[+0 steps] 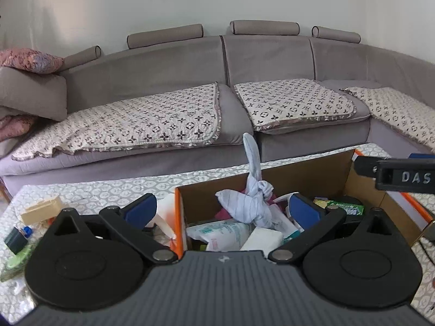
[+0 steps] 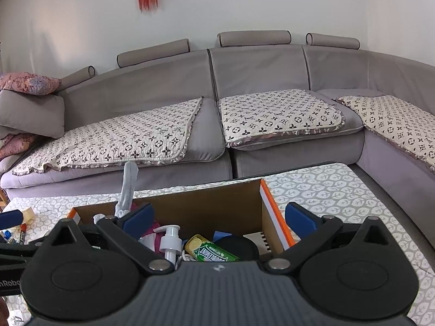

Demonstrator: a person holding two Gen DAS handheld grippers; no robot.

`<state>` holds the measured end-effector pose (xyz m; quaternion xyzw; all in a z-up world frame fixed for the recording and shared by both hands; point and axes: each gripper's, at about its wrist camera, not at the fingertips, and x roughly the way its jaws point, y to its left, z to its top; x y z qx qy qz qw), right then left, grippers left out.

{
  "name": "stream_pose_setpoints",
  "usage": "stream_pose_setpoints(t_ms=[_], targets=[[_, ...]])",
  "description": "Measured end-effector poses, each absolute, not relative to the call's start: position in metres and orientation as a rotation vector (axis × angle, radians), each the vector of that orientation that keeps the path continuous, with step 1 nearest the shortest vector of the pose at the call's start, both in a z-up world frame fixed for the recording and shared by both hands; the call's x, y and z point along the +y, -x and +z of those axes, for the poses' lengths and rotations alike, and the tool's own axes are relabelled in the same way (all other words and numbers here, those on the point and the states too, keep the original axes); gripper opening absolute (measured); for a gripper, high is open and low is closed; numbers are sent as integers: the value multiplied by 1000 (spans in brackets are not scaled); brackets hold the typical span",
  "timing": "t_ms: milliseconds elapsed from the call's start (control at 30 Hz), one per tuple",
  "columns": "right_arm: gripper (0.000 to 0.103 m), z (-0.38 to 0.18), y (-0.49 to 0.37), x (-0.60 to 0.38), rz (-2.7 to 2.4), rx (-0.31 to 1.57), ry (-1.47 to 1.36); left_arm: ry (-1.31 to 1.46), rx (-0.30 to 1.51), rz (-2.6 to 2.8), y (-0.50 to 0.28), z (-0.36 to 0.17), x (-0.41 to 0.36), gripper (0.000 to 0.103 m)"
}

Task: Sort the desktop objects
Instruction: 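Lift both open grippers away from the box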

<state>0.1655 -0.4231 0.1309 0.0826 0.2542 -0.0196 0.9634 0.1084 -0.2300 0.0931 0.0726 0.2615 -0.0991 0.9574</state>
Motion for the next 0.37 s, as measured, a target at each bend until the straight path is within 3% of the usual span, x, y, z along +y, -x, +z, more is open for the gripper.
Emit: stream_pose_setpoints(t_ms=[367], targets=[[103, 139, -141, -419, -67, 509, -161, -135, 470, -240, -85, 104, -224, 103]])
